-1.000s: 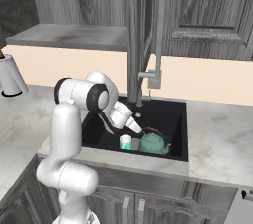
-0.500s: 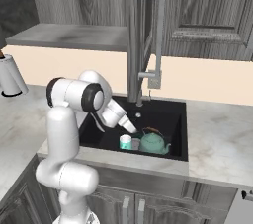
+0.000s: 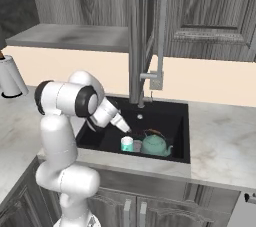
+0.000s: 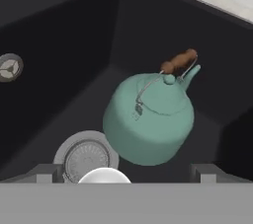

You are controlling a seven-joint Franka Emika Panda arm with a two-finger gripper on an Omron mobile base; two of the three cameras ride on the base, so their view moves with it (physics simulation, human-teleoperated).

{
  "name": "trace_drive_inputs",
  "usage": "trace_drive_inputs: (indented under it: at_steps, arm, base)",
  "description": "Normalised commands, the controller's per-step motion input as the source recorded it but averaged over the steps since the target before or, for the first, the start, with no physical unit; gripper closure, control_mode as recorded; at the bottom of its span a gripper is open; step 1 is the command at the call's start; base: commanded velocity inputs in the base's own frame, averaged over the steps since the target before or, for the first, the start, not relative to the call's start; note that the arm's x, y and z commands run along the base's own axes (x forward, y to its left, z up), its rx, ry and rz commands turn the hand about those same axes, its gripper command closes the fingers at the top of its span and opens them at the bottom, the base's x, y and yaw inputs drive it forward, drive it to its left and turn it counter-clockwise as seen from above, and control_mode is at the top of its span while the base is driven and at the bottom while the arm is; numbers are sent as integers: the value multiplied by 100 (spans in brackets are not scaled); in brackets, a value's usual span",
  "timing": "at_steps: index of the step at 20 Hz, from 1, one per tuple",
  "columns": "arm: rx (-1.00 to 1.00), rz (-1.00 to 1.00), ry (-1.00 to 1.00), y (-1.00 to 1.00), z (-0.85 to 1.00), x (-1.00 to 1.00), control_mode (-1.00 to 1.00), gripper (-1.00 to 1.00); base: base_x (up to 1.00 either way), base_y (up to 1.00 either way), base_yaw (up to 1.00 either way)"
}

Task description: Open the cabinet, pick the kettle from the cabinet, and place it in the sink.

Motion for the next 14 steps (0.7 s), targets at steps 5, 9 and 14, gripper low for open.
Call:
trace_drive_inputs:
  at_steps: [5, 9, 14]
  arm:
    - [0, 0, 1, 24, 40, -20, -100, -100]
    - [0, 1, 10, 9, 49, -18, -100, -100]
    - [0, 8, 18, 5, 50, -25, -100, -100]
  base:
    - [0, 0, 0]
    - [0, 0, 0]
    - [0, 0, 0]
